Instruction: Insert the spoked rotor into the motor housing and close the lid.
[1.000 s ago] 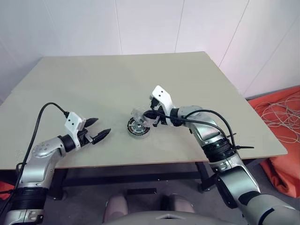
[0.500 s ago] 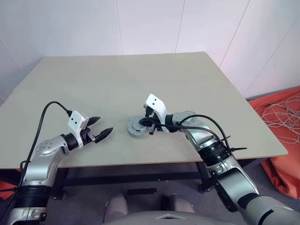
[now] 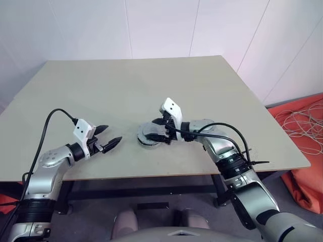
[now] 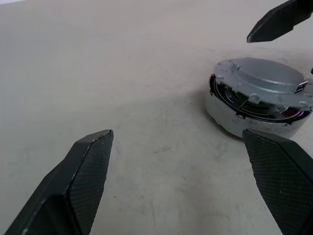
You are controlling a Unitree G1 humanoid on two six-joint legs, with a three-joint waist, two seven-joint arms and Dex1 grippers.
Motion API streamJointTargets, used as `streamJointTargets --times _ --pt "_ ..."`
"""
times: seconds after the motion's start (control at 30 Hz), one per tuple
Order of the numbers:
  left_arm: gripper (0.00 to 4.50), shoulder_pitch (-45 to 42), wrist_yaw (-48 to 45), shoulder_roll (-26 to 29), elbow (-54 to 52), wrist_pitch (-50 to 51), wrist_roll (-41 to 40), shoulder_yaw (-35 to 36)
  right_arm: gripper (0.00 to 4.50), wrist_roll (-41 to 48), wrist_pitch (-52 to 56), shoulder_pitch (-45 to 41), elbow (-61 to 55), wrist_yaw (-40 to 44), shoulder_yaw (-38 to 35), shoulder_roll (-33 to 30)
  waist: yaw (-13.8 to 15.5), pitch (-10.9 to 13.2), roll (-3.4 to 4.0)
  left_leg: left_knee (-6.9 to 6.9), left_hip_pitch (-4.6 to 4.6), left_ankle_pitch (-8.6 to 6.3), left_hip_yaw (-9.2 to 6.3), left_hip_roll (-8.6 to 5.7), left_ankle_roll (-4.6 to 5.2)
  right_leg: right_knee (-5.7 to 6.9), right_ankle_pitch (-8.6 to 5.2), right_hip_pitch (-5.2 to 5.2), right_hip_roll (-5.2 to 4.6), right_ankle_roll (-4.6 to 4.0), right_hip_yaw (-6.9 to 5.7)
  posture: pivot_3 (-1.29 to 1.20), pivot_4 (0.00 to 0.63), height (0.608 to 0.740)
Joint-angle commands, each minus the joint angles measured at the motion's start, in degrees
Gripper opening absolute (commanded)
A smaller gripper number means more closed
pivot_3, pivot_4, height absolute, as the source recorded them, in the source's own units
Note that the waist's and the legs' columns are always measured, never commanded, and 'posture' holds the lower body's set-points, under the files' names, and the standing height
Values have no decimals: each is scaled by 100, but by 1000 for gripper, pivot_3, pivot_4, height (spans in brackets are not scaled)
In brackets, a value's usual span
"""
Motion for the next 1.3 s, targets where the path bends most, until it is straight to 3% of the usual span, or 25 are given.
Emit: streamJointTargets --times 0.03,0.77,0.97,1.3 --pt "4500 -131 21 3 -77 -121 4 34 4459 8 -283 -245 163 137 4 38 -1 0 0 0 0 0 0 0 0 0 0 0 0 0 0 0 0 740" --pt "4500 -78 86 4 -180 -71 -50 72 4459 -558 -1177 -794 1550 698 345 169 -1 0 0 0 -4 0 3 0 0 2 1 0 0 -2 -1 0 0 740" --pt "4500 -92 89 9 -177 -78 -43 74 3120 -524 -1193 -850 1613 725 248 218 0 0 0 1 -3 0 3 0 0 2 1 1 0 -2 0 0 0 740" --pt "4500 -130 90 -12 -140 -112 -19 46 3122 -416 -1115 -865 1426 698 90 241 0 0 0 0 -3 0 4 1 0 3 2 -2 1 -3 -1 0 0 740"
